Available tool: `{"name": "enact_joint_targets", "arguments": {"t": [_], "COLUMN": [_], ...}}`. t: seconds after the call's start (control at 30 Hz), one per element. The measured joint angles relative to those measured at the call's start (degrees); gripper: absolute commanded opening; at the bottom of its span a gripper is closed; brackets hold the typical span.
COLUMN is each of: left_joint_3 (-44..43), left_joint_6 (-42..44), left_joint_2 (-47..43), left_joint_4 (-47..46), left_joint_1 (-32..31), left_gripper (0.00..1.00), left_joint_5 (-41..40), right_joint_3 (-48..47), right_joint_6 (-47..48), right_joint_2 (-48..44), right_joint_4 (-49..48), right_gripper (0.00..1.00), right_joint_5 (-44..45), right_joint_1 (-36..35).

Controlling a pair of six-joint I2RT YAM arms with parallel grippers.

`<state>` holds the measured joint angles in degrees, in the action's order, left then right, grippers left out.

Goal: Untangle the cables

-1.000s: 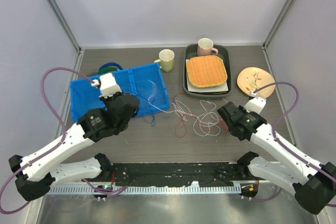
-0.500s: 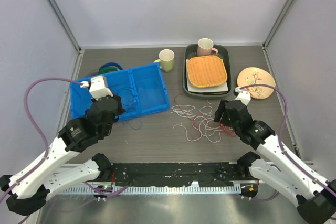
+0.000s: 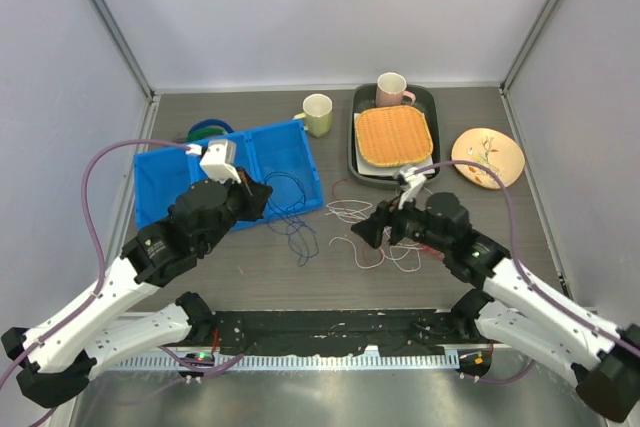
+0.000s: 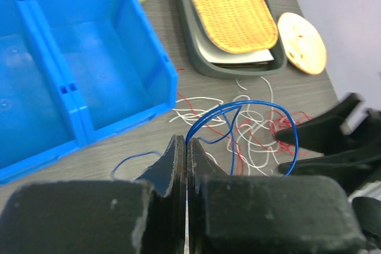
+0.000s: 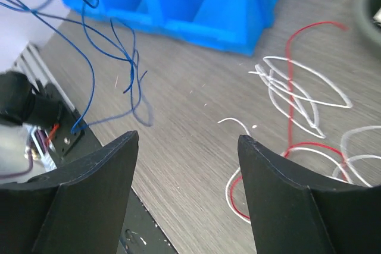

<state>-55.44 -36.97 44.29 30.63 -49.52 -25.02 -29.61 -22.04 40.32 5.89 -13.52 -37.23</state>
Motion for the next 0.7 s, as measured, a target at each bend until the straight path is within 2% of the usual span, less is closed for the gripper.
{"name": "enact_joint_targets", "arguments": {"t": [0.2, 0.3, 0.5, 0.6, 0.63, 0.67, 0.7], "left_joint_3": [0.61, 0.92, 1.75, 2.19, 2.38, 2.49, 2.56], "left_joint_6": [-0.55, -1.18, -2.01, -2.03, -2.05, -2.05, -2.03], "left_joint_2": [0.59, 1.07, 1.05, 0.70, 0.52, 0.39, 0.28], "left_joint_4": [-1.97, -2.16, -2.16, -2.21, -2.21, -2.19, -2.19], "left_joint_1": [0.00, 0.00, 0.00, 0.00, 0.00, 0.00, 0.00], "left_gripper": [0.00, 0.00, 0.00, 0.00, 0.00, 0.00, 0.00], "left_joint_5": [4.81, 5.99, 7.41, 7.74, 7.78, 7.82, 7.85], "right_joint_3": [-0.55, -2.29, -5.92, -5.99, -5.99, -5.99, -6.01], "right_joint_6": [5.38, 6.84, 9.79, 11.63, 11.67, 12.15, 12.28], "right_joint_2": [16.52, 22.27, 30.91, 34.05, 34.97, 35.85, 36.57], "right_joint_4": [-8.83, -11.93, -16.04, -16.41, -16.41, -16.41, -16.39], "right_gripper": [0.73, 0.73, 0.69, 0.40, 0.15, 0.04, 0.01], "right_joint_5": [2.38, 4.26, 9.84, 13.55, 14.49, 15.04, 15.28], "right_joint_1": [-13.88, -17.16, -19.41, -19.78, -19.80, -19.82, -19.82]}}
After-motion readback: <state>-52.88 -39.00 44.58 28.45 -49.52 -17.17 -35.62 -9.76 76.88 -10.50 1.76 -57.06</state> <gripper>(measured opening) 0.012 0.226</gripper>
